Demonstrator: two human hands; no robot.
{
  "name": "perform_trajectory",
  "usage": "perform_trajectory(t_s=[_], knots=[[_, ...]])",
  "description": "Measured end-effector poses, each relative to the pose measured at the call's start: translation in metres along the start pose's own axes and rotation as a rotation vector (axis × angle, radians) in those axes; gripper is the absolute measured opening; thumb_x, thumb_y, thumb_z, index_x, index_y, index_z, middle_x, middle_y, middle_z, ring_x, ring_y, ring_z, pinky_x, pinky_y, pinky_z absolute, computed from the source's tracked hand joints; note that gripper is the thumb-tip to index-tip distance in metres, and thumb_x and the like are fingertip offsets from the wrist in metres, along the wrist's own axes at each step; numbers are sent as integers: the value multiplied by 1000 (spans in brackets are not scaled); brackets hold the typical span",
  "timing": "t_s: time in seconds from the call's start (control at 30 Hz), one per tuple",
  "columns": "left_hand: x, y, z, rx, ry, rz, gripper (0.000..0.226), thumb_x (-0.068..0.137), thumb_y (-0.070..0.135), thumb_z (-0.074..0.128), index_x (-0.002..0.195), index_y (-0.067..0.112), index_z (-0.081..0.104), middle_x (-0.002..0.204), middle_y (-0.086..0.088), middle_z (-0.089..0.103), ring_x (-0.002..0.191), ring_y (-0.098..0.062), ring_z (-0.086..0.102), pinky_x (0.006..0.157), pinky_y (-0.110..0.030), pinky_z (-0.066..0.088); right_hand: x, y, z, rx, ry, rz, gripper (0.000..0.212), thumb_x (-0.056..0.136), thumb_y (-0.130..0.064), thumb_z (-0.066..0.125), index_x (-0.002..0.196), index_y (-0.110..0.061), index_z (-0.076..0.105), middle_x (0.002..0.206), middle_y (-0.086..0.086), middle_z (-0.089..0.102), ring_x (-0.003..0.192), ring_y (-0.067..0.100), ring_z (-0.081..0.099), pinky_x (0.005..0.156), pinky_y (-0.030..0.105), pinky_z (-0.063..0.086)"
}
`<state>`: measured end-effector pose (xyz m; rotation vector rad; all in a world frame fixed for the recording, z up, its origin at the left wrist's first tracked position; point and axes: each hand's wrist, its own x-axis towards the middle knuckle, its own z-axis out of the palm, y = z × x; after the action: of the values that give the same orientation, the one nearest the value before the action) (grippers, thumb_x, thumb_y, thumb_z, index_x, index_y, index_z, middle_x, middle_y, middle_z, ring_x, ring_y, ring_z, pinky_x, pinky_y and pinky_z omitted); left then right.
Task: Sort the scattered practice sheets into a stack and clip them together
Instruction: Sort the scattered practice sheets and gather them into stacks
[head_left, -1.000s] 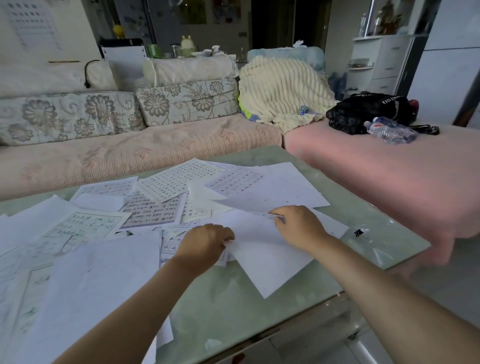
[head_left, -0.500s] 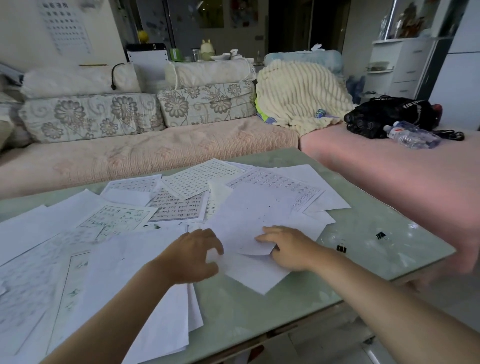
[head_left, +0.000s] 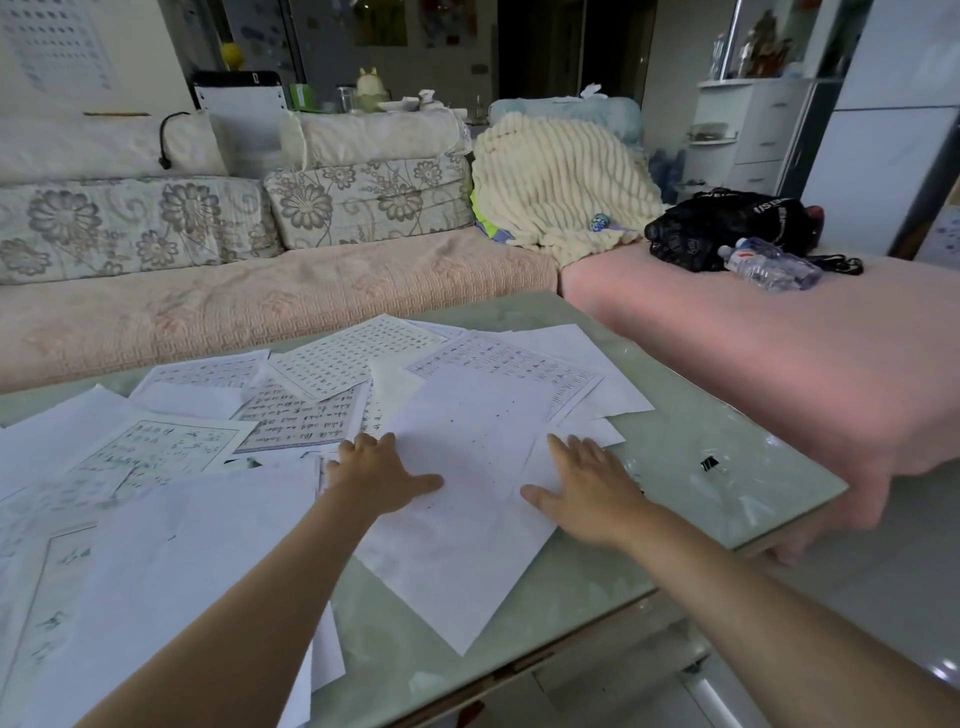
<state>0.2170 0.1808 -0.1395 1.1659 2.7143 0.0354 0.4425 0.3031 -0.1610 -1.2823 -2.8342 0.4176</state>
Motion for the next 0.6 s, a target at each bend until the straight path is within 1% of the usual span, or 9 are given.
perform_trajectory(t_s=[0.07,0.13,0.23,0.3,0.33,0.4,0.47,0.53,0.6], knots=[[1,-8,2,-58,-61,59,97,70,79,57,147,27,29,153,-6,24,139,-32,21,110,-48,26,6,4,3,16,-30,2,88,94,-69,31,159,-19,-1,167,9,0,154,25,-3,124,43,3],[-3,-17,3,-135,-110,122,99,65,76,66,147,34,29,155,-2,20,141,-30,17,112,-49,24,12,4,2,41,-26,-25,87,95,-69,29,159,-20,-3,167,8,0,154,24,-3,124,43,2],[-17,-24,2,-178,-90,187,95,59,69,77,138,36,36,148,-1,31,137,-24,25,108,-45,30,20,1,-2,82,-25,-21,92,94,-70,34,159,-20,-7,167,9,-4,154,24,-5,124,41,0],[-25,-22,1,-198,-108,188,96,57,65,80,137,36,36,143,-1,36,133,-23,28,105,-44,34,26,-1,-1,36,-8,24,100,88,-76,38,158,-19,-7,166,11,-5,153,27,-7,124,43,1],[-27,-22,1,-213,-113,167,95,58,65,80,137,35,36,141,-2,37,133,-24,29,104,-44,35,29,-2,0,-12,3,55,105,85,-80,37,158,-19,-6,166,12,-2,153,29,-4,123,46,4],[-28,-19,-1,-275,-71,79,89,66,66,74,139,31,38,139,-6,41,131,-27,33,105,-45,38,33,-4,2,-75,22,91,110,78,-85,37,158,-19,1,164,13,9,150,31,7,119,51,12],[-27,-16,-5,-273,-32,-18,89,72,64,70,143,22,36,139,-12,43,131,-32,36,106,-45,38,34,-4,-1,-54,62,74,106,76,-84,43,155,-22,12,159,9,23,146,29,20,115,50,20],[-30,-11,-8,-132,-64,-44,98,72,67,69,146,16,30,141,-16,38,134,-34,32,108,-43,33,31,-6,-4,-7,116,62,101,74,-79,54,152,-24,22,151,6,35,140,29,29,112,46,26],[-36,-6,-9,-11,-98,-24,103,72,72,65,147,13,27,143,-18,32,135,-35,28,109,-40,29,31,-8,-7,107,157,85,99,70,-69,67,150,-27,27,145,4,42,135,28,34,109,43,32]])
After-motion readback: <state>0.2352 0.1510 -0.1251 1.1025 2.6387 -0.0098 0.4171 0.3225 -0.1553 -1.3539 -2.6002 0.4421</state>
